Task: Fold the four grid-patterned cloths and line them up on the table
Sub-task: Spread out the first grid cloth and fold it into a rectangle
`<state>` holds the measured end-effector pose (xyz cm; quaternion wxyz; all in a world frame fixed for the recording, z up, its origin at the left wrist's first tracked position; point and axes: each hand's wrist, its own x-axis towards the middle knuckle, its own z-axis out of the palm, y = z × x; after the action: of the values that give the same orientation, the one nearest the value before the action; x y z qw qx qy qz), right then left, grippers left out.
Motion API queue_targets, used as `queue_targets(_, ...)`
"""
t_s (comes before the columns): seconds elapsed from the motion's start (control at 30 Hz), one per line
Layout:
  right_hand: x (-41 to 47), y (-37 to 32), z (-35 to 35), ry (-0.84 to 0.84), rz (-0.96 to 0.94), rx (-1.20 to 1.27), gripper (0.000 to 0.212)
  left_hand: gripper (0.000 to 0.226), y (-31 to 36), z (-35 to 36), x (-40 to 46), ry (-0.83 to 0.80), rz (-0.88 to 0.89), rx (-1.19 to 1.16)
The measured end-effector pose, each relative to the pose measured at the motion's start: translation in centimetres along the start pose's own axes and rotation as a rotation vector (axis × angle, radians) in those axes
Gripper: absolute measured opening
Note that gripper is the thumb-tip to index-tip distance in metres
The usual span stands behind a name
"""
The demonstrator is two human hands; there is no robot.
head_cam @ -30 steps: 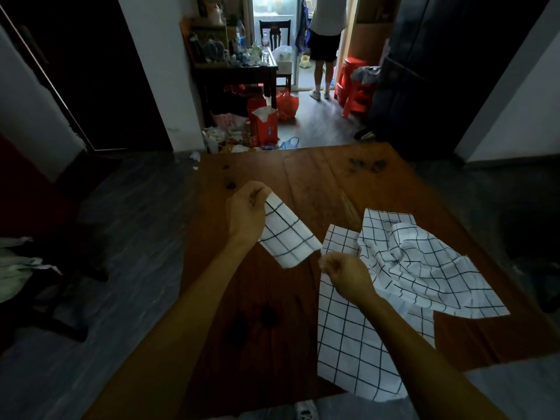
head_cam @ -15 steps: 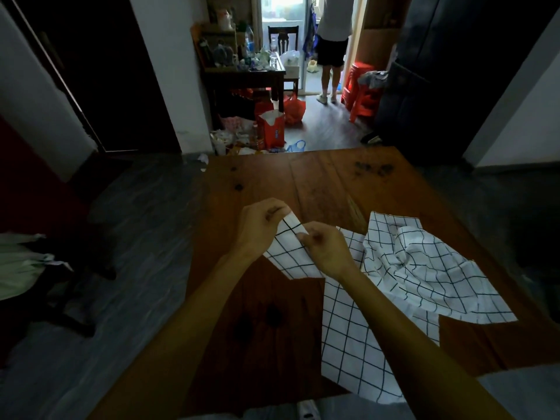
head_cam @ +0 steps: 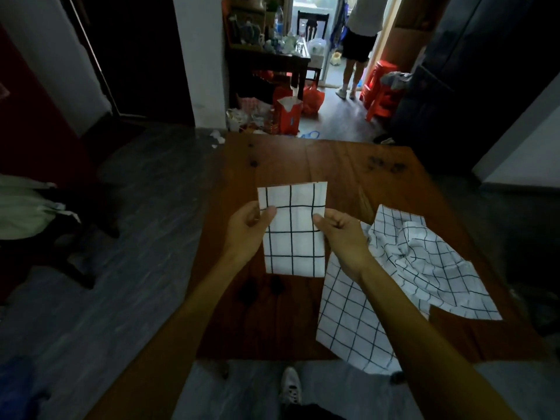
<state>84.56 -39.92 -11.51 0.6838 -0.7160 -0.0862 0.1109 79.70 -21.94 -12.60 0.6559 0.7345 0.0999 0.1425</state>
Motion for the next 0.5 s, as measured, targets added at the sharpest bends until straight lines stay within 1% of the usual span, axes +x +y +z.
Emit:
queue_targets(0.07,-1.1,0.8,0.6,-0.001,0.034,0.026,0.016,0.011,-1.2,0.2,-1.6,0.001,-0.041,0.008)
queue_targets(0.13,-1.8,1.4,0.9,-0.017,0.075,0.068,0.016,0.014,-1.9,0.2,-3.0,0.045,-0.066,-0.001)
queue_targets(0.27,-3.2,1.5,1.4,-0.104,0.062,0.051,0.025,0.003,-2.0,-0.6,-5.3,0.158,-0.048,0.012)
queue_targets(0.33,-3.6,1.4,1.8,-0.145,0.033,0.013,0.031,0.015,-1.8,-1.2,-6.2,0.221,-0.056,0.016)
queue_targets(0.37,-3.8,1.3,2.0,-0.161,0.012,0.0,0.031,0.018,-1.6,-1.5,-6.7,0.246,-0.058,0.019)
queue_targets(0.43,-4.2,1.3,2.6,-0.197,-0.014,0.005,0.029,0.009,-0.9,-2.0,-8.2,0.276,-0.066,0.018)
queue_targets(0.5,-4.4,1.7,3.3,-0.215,0.015,0.037,0.026,0.012,-0.4,-2.6,-9.8,0.343,-0.087,0.03)
